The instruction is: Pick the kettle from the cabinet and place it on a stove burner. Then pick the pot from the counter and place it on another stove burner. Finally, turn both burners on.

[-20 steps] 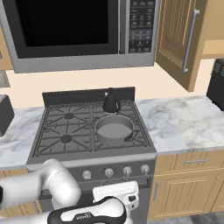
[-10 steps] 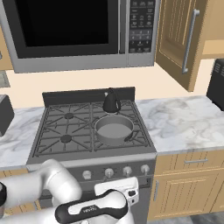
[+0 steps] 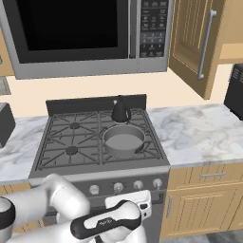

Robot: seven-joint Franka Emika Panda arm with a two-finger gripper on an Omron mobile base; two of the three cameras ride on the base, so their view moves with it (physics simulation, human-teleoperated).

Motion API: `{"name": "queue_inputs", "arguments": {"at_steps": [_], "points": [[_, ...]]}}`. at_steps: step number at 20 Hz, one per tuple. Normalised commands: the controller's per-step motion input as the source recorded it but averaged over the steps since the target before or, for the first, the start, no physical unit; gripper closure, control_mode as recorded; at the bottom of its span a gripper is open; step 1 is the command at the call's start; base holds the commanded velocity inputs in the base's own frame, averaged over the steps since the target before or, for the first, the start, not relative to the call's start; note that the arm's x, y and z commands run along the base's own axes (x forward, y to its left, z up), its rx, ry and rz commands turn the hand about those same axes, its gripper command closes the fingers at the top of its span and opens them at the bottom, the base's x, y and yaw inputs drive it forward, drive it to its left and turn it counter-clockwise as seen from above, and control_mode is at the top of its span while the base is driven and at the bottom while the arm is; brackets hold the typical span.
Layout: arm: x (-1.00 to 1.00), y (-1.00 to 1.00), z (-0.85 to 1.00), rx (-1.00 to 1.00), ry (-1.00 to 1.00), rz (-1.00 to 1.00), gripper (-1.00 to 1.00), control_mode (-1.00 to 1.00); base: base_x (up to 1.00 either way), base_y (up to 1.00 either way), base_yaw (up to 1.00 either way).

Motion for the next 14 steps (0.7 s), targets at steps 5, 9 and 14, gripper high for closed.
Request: {"name": "queue_inputs", "arguments": {"at_steps": [5,9,14], "points": [[0.17,-0.10,-0.23,-0.01,0.00,0.00,-1.00,-1.00,0.00,0.00,0.00],[0.14,-0.18,-0.28,0.00,0.00,0.00,-1.00,-1.00,0.00,0.00,0.00],[0.11,-0.18,-0.22,0.00,0.00,0.00,-1.00,-1.00,0.00,0.00,0.00]]}}
